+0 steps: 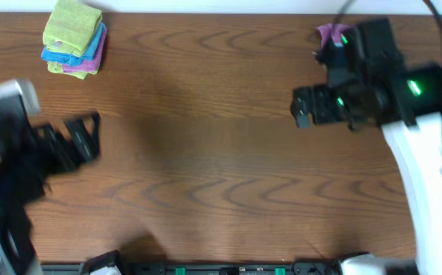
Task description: Fold the cloth
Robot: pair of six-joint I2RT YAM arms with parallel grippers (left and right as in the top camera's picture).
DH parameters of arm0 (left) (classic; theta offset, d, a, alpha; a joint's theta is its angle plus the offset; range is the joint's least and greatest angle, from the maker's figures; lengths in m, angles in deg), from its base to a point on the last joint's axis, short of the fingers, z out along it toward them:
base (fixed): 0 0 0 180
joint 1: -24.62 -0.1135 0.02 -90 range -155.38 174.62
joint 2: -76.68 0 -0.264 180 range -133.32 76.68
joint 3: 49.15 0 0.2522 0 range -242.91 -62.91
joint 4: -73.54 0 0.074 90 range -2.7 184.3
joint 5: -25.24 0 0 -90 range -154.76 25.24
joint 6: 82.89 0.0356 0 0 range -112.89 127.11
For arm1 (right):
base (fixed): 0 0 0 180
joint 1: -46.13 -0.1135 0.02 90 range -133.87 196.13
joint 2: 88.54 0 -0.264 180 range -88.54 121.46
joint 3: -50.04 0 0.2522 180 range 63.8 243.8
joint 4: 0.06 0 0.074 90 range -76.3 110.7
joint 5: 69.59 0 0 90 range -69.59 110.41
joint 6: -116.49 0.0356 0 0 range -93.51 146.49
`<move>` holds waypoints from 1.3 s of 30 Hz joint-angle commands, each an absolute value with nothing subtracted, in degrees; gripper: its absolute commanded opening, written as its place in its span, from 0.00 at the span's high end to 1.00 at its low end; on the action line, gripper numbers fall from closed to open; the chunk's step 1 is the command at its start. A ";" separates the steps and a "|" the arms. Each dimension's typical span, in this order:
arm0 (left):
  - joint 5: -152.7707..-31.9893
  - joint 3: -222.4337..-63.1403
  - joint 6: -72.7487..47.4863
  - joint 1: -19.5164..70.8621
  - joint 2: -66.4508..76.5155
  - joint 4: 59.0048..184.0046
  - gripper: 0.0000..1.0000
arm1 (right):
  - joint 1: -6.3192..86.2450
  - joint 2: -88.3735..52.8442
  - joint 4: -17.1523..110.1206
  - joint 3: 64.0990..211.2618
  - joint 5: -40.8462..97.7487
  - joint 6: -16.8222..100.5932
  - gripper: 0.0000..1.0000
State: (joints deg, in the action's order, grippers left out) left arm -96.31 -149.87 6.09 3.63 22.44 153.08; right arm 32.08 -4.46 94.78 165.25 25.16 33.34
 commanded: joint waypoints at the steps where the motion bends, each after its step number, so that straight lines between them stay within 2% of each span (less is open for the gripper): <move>1: -92.80 -141.52 8.47 6.62 31.45 152.03 0.05 | 31.80 -15.94 91.98 156.62 23.61 32.90 0.01; 8: -91.66 -130.28 9.96 8.55 40.58 150.52 0.05 | 31.80 -41.42 79.89 130.81 23.70 34.17 0.01; 13: -91.79 -129.28 9.67 8.55 40.32 149.21 0.05 | 31.80 -51.46 80.07 126.68 23.68 34.13 0.01; 32: -89.36 -129.17 9.91 9.71 40.80 155.35 0.05 | 31.80 -52.53 84.20 126.65 23.63 34.13 0.01; 35: -88.66 -124.71 13.67 15.87 43.93 149.69 0.05 | 31.80 -52.53 84.20 126.65 23.63 34.13 0.01; 39: -82.98 -109.48 14.79 25.25 54.48 134.59 0.05 | 31.80 -52.53 84.20 126.65 23.63 34.15 0.01</move>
State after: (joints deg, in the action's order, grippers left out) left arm -87.31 -116.25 12.62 21.88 49.70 138.24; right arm 32.08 -52.55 84.24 126.83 24.18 33.65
